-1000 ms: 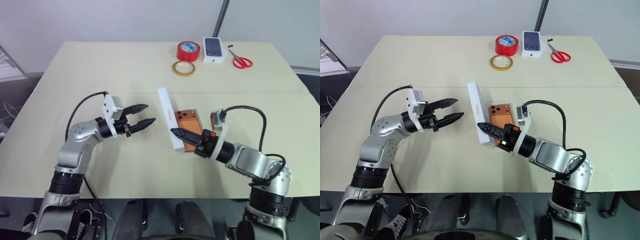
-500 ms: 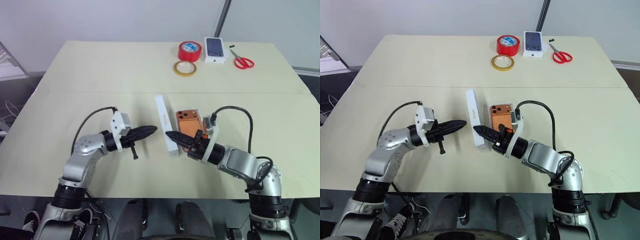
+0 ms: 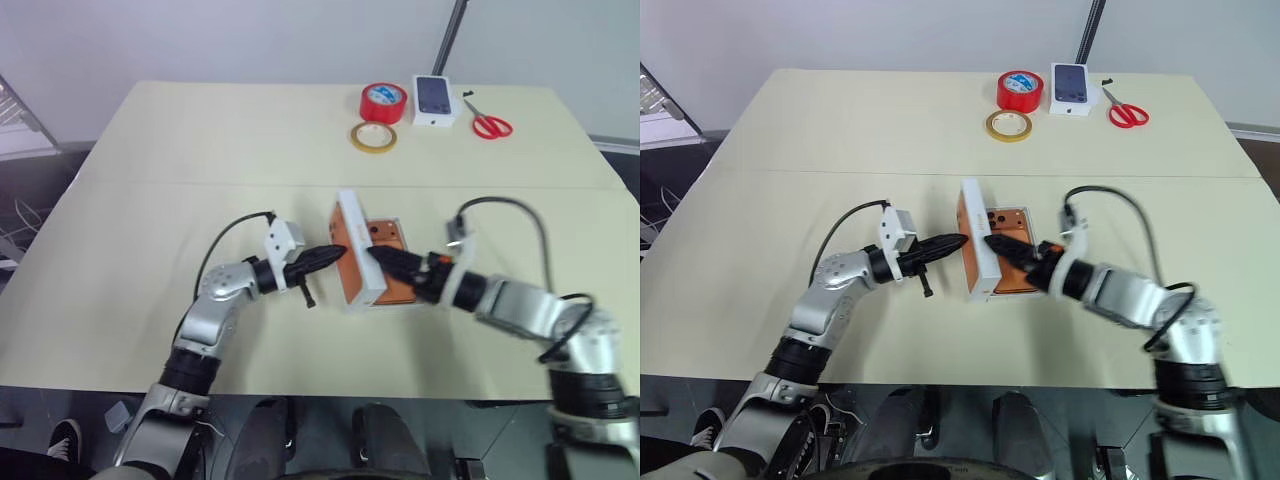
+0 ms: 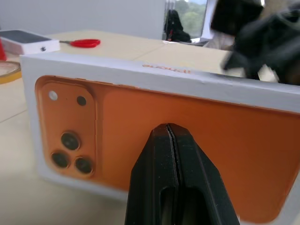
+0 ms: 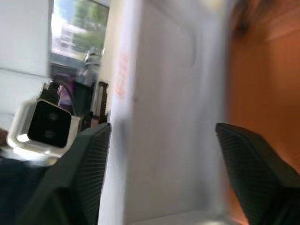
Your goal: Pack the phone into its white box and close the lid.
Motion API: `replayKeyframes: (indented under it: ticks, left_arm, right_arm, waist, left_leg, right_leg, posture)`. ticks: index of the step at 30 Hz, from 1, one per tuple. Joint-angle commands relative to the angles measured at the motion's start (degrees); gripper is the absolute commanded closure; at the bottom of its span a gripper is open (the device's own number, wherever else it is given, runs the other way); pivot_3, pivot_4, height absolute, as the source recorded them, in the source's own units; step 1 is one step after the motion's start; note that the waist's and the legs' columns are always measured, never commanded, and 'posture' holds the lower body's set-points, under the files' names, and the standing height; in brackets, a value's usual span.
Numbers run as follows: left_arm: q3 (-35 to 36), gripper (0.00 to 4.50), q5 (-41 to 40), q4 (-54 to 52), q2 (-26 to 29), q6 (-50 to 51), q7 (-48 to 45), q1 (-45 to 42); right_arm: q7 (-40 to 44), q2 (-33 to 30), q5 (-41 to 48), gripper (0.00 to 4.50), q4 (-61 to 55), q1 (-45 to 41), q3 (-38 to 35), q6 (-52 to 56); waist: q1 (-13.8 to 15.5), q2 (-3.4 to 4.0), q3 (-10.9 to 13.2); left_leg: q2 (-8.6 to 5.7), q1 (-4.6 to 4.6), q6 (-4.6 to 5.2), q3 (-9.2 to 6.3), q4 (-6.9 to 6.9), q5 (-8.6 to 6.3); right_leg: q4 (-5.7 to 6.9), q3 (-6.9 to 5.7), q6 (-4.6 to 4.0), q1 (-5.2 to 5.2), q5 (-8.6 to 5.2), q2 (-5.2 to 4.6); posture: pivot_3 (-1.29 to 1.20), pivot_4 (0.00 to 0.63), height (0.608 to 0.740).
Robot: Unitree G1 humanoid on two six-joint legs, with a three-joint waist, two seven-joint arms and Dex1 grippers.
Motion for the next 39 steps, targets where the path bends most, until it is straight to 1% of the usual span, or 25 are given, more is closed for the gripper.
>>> replayKeyframes:
  ticks: [1, 3, 5, 7, 10, 12, 13, 15, 18, 19, 20, 23, 27, 30, 34, 36, 39]
  left_arm:
    - [-2.0, 4.5, 1.27, 2.5, -3.2, -2.79, 0.33, -2.35]
    - [-2.37, 4.5, 1.52, 4.79, -5.25, -3.4, 0.42, -3.64]
    - [-3.1, 4.5, 2.4, 6.56, -6.62, -4.51, 0.51, -4.76]
    - [-3.23, 4.5, 2.76, 6.95, -7.12, -4.83, 0.19, -5.16]
    - [-2.76, 4.5, 2.33, 5.23, -5.96, -3.61, -0.59, -4.6]
    - [-1.83, 4.5, 2.11, 2.94, -3.59, -2.46, -0.97, -3.56]
    - [-1.45, 4.5, 1.87, 1.96, -2.54, -1.77, -1.06, -3.11]
    - [-0.44, 4.5, 1.92, -0.42, 0.75, -0.79, -1.23, -1.87]
    - [0.42, 4.5, 2.56, -2.1, 4.44, 0.13, -0.68, -0.8]
    - [0.41, 4.5, 2.9, -2.01, 5.29, 0.54, -0.4, -0.75]
    - [0.37, 4.5, 3.11, -1.93, 5.78, 0.87, -0.21, -0.74]
    - [-1.73, 4.5, 7.14, 1.72, 6.38, -0.06, 1.27, -1.68]
    - [-4.77, 4.5, 10.43, 4.46, 4.63, 0.2, 2.2, -3.23]
    - [-5.38, 4.5, 10.72, 6.24, 3.03, 0.59, 2.14, -4.68]
    - [-6.67, 4.5, 11.2, 8.74, -0.43, 0.89, 2.62, -7.24]
    - [-6.59, 4.5, 10.92, 8.28, -1.26, 1.07, 2.61, -7.66]
    - [-5.47, 4.5, 8.55, 5.19, -2.85, 4.57, 2.44, -8.76]
  right_arm:
    - [17.79, -9.25, -12.18, 0.73, -1.45, -0.05, -2.29, 0.87]
    - [22.01, -11.86, -16.42, 0.73, 1.2, -1.48, -2.43, 0.05]
    - [27.63, -13.5, -25.27, 0.73, -0.61, -1.99, -0.16, -4.32]
    - [29.99, -12.52, -31.45, 0.73, -2.12, -2.66, 1.36, -7.55]
    - [31.47, -10.36, -45.94, 0.73, -3.63, -3.13, 6.08, -17.28]
    - [33.76, -10.27, -56.58, 1.24, -4.04, -1.46, 10.23, -25.08]
    - [34.8, -10.16, -60.92, 1.61, -3.93, -0.69, 11.74, -28.4]
    - [33.51, -8.33, -68.51, 2.59, -2.33, -0.07, 13.4, -34.26]
    - [32.84, -5.22, -73.9, 4.14, -0.94, -0.05, 13.5, -37.84]
    - [32.09, -4.7, -77.18, 4.42, 0.38, -0.31, 13.9, -39.71]
    - [31.64, -4.29, -79.72, 4.42, 1.38, -0.49, 14.11, -41.08]
    - [31.06, -3.09, -84.56, 4.42, 3.34, -1.13, 14.89, -41.57]
    - [33.65, -2.35, -88.98, 4.42, 2.19, -0.25, 16.81, -42.85]
    - [34.44, -1.28, -89.81, 4.42, 1.89, 0.54, 16.4, -42.02]
    - [36.52, -1.17, -89.86, 4.42, -1.37, 1.49, 15.68, -40.8]
    - [37.04, -1.04, -90.02, 4.42, -2.06, 1.79, 15.41, -40.05]
    - [37.31, -0.94, -90.93, 4.42, -2.7, 2.37, 15.09, -39.57]
  waist:
    - [0.29, -0.01, 0.0]
    - [0.41, -0.02, 0.0]
    - [0.37, -0.02, 0.0]
    - [0.41, -0.03, 0.0]
    - [0.33, -0.02, 0.0]
    - [0.44, -0.02, 0.0]
    - [0.44, -0.01, 0.0]
    - [0.45, -0.02, 0.0]
    - [0.47, 0.0, -0.01]
    - [0.67, 0.0, 0.0]
    - [0.76, -0.01, 0.0]
    - [0.75, -0.01, 0.0]
    - [0.59, -0.01, 0.0]
    - [0.58, -0.01, 0.0]
    - [0.6, -0.01, 0.0]
    - [0.59, -0.01, 0.0]
    - [0.67, -0.01, 0.0]
  left_leg:
    - [0.02, 0.0, 0.0, -0.01, 0.0, 0.0]
    - [0.02, 0.01, 0.01, 0.01, 0.02, -0.01]
    - [0.04, 0.03, 0.01, 0.01, 0.03, -0.01]
    - [0.04, 0.03, 0.01, 0.01, 0.03, -0.01]
    - [0.05, 0.03, 0.01, 0.02, 0.03, -0.01]
    - [0.05, 0.03, 0.0, 0.02, 0.03, 0.0]
    - [0.05, 0.03, 0.0, 0.02, 0.04, 0.0]
    - [0.04, 0.04, 0.0, 0.02, 0.03, 0.0]
    - [0.03, 0.04, -0.04, 0.02, 0.05, 0.02]
    - [0.03, 0.05, -0.04, 0.02, 0.05, 0.02]
    - [0.02, 0.04, -0.04, 0.01, 0.07, 0.03]
    - [-0.04, 0.05, -0.04, -0.01, 0.11, 0.02]
    - [-0.04, 0.05, -0.04, -0.01, 0.09, 0.03]
    - [-0.03, 0.05, -0.05, 0.0, 0.1, 0.03]
    - [-0.03, 0.05, -0.05, 0.0, 0.1, 0.03]
    - [-0.03, 0.05, -0.04, 0.01, 0.11, 0.03]
    - [-0.03, 0.05, -0.05, -0.01, 0.11, 0.03]
  right_leg:
    - [-0.01, -0.01, 0.0, 0.02, 0.0, 0.02]
    - [-0.01, 0.0, 0.0, 0.01, 0.0, 0.04]
    - [-0.01, 0.02, 0.0, 0.03, 0.0, 0.05]
    - [0.0, 0.02, 0.0, 0.01, 0.0, 0.06]
    - [0.02, 0.06, 0.0, -0.02, 0.0, 0.08]
    - [0.03, 0.05, 0.0, -0.03, 0.0, 0.08]
    - [0.03, 0.05, 0.0, -0.03, 0.0, 0.08]
    - [0.02, 0.05, 0.01, -0.02, 0.0, 0.07]
    - [0.05, 0.05, 0.0, -0.02, 0.0, 0.06]
    - [0.05, 0.05, 0.0, -0.01, 0.0, 0.04]
    - [0.05, 0.02, 0.0, 0.01, 0.0, 0.03]
    - [0.03, -0.01, 0.0, 0.07, 0.0, -0.01]
    - [0.06, -0.01, 0.0, 0.04, 0.0, 0.02]
    - [0.06, -0.01, 0.01, 0.04, 0.0, 0.03]
    - [0.07, -0.01, 0.01, 0.04, 0.0, 0.03]
    - [0.06, 0.0, 0.01, 0.04, 0.0, 0.03]
    - [0.08, -0.01, 0.01, 0.04, 0.0, 0.03]
  posture:
    - [0.0, 0.15, 0.728]
    - [0.0, 0.15, 0.728]
    - [0.0, 0.15, 0.728]
    - [0.0, 0.15, 0.728]
    - [0.0, 0.15, 0.728]
    - [0.0, 0.15, 0.728]
    - [0.0, 0.15, 0.728]
    - [0.0, 0.15, 0.728]
    - [0.0, 0.15, 0.728]
    - [0.0, 0.15, 0.728]
    - [0.0, 0.15, 0.728]
    - [0.0, 0.15, 0.728]
    - [0.0, 0.15, 0.728]
    - [0.0, 0.15, 0.728]
    - [0.0, 0.15, 0.728]
    - [0.0, 0.15, 0.728]
    - [0.0, 0.15, 0.728]
